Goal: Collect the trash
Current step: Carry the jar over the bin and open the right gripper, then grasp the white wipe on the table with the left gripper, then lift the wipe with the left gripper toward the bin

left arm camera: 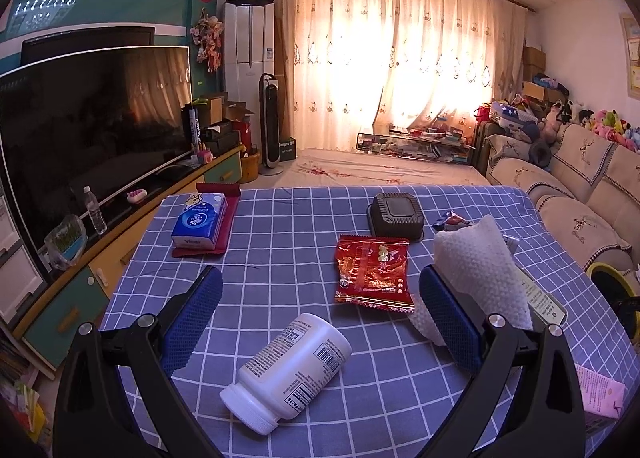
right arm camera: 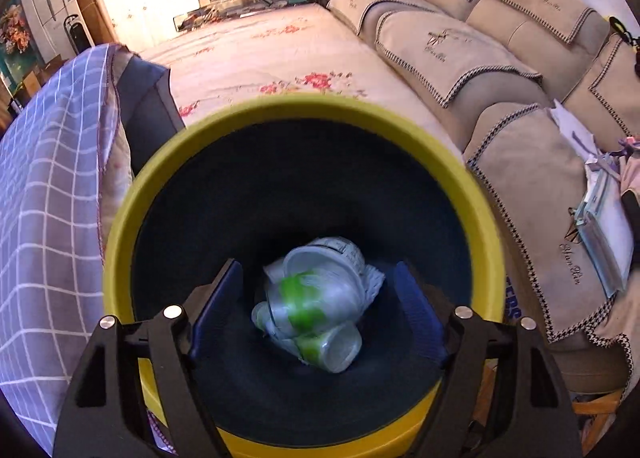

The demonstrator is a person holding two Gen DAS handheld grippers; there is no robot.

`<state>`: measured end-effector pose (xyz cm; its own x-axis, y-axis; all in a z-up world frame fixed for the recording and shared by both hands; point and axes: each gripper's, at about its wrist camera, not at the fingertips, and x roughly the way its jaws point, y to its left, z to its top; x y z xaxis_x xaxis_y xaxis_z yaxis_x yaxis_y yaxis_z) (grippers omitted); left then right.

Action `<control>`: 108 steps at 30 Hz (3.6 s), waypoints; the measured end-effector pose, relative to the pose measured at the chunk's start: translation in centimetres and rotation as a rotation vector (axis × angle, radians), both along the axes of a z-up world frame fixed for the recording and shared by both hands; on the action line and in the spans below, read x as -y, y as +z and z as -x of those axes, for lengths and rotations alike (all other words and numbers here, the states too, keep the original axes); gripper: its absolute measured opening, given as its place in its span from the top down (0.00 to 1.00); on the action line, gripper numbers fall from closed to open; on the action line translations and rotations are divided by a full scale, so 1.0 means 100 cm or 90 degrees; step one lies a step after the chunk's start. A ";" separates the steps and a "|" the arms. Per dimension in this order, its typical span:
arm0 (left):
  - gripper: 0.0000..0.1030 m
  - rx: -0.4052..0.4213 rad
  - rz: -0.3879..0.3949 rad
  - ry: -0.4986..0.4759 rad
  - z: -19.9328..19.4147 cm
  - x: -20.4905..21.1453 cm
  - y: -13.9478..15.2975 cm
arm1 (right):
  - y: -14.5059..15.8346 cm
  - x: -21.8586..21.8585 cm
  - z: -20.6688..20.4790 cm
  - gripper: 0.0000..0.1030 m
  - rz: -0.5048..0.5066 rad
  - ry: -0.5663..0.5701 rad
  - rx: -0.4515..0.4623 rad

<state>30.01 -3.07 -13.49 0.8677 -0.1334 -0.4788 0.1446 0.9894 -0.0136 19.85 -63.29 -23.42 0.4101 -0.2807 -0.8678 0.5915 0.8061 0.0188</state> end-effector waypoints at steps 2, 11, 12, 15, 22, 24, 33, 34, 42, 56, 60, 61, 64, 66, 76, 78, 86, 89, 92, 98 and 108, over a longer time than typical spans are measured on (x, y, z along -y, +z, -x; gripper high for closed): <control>0.06 0.000 0.000 0.000 0.000 0.000 0.000 | 0.014 -0.004 0.002 0.28 0.003 -0.003 0.017; 0.06 0.000 -0.006 0.000 -0.001 0.000 -0.001 | 0.141 -0.097 -0.009 0.17 0.028 0.125 0.291; 0.06 0.000 -0.006 0.000 -0.001 0.000 0.000 | 0.154 -0.113 -0.014 0.17 0.023 0.150 0.327; 0.06 0.002 -0.005 -0.001 0.000 0.000 0.000 | 0.179 -0.153 -0.034 0.15 0.016 0.208 0.396; 0.06 0.002 -0.008 -0.008 0.002 0.003 0.000 | 0.156 -0.213 -0.070 0.15 0.083 0.248 0.421; 0.06 -0.005 -0.011 -0.010 0.001 0.005 -0.002 | 0.140 -0.215 -0.079 0.15 0.072 0.257 0.384; 0.06 -0.029 -0.002 -0.081 0.009 0.042 0.011 | 0.129 -0.220 -0.081 0.13 0.040 0.247 0.369; 0.06 -0.042 0.005 -0.094 0.007 0.047 0.011 | 0.128 -0.220 -0.082 0.13 0.038 0.250 0.367; 0.07 -0.111 0.018 -0.138 -0.014 0.087 0.003 | 0.127 -0.229 -0.085 0.13 0.029 0.272 0.353; 0.51 -0.150 0.036 -0.196 -0.031 0.098 -0.005 | 0.124 -0.233 -0.088 0.12 0.025 0.281 0.337; 0.67 -0.143 0.028 -0.215 -0.024 0.103 -0.002 | 0.124 -0.233 -0.088 0.12 0.023 0.282 0.336; 0.72 -0.141 0.023 -0.216 -0.023 0.104 -0.002 | 0.123 -0.234 -0.089 0.12 0.023 0.281 0.336; 0.81 -0.137 0.021 -0.217 -0.019 0.104 0.000 | 0.124 -0.233 -0.088 0.12 0.023 0.281 0.337; 0.87 -0.136 0.018 -0.213 -0.017 0.103 0.002 | 0.123 -0.234 -0.088 0.12 0.023 0.280 0.339; 0.94 -0.096 -0.024 -0.175 -0.001 0.096 0.025 | 0.125 -0.234 -0.087 0.12 0.026 0.278 0.343; 0.94 -0.084 -0.031 -0.171 0.006 0.095 0.034 | 0.126 -0.233 -0.087 0.12 0.025 0.276 0.346; 0.94 -0.037 -0.035 -0.198 0.042 0.107 0.080 | 0.142 -0.230 -0.076 0.12 0.035 0.261 0.379; 0.94 -0.023 -0.032 -0.218 0.055 0.119 0.097 | 0.153 -0.225 -0.068 0.12 0.050 0.246 0.403; 0.94 -0.013 -0.028 -0.242 0.068 0.136 0.113 | 0.170 -0.210 -0.053 0.12 0.083 0.209 0.436; 0.94 0.018 -0.049 -0.291 0.092 0.181 0.144 | 0.201 -0.157 -0.003 0.10 0.112 0.124 0.472; 0.94 0.016 -0.038 -0.406 0.106 0.280 0.164 | 0.174 -0.061 0.116 0.09 0.152 -0.024 0.420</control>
